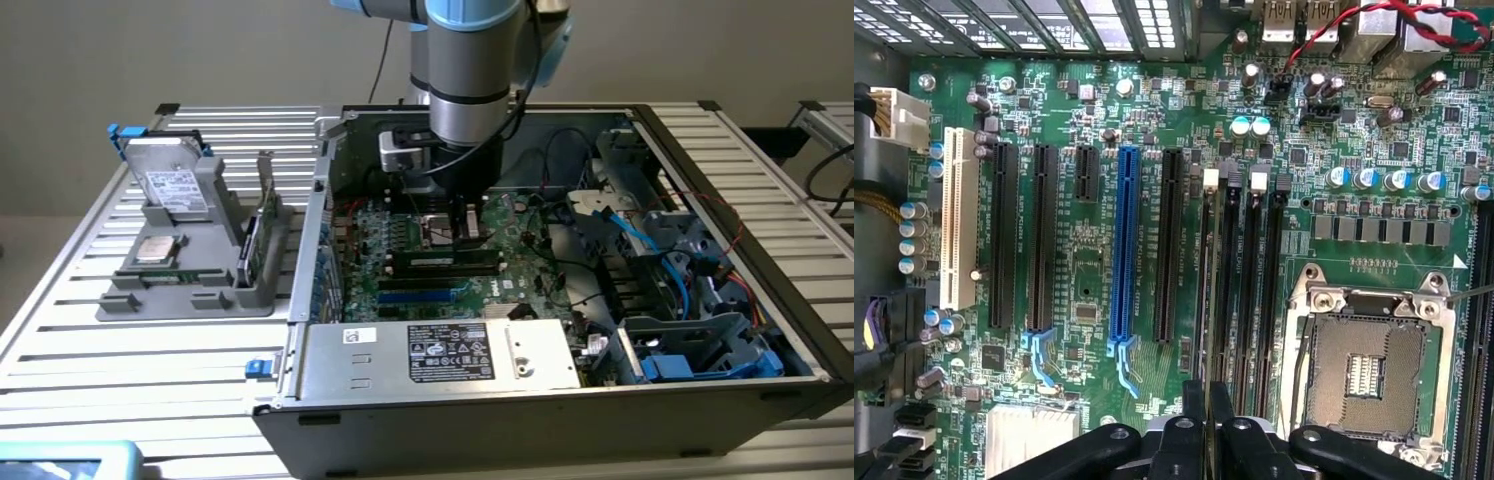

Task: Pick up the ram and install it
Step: 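Insert the ram into the slot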

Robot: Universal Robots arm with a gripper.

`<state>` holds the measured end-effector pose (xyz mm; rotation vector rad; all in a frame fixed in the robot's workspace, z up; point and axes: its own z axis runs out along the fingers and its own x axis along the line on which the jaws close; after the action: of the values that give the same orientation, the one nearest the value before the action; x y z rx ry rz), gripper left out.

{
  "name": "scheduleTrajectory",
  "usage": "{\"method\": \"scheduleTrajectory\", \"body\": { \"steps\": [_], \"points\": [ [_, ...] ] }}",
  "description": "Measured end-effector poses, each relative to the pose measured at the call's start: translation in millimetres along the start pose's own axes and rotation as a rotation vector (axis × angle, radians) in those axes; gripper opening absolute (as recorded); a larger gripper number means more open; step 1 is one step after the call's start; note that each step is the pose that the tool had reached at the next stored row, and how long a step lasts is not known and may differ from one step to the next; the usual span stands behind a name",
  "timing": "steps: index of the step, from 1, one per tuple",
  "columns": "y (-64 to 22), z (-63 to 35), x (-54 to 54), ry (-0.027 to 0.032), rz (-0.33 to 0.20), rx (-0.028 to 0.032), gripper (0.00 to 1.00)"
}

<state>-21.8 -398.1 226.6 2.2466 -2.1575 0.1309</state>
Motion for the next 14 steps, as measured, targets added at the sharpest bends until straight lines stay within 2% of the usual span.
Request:
{"method": "scheduleTrajectory", "body": {
  "steps": [7,10,14],
  "points": [
    [0.5,0.6,0.0,0.0003,0.000,0.0029,0.13],
    [0.6,0.8,-0.1,0.0002,0.001,0.0080,0.13],
    [1.8,0.7,-0.1,0.0005,0.001,0.0113,0.13]
  ]
}}
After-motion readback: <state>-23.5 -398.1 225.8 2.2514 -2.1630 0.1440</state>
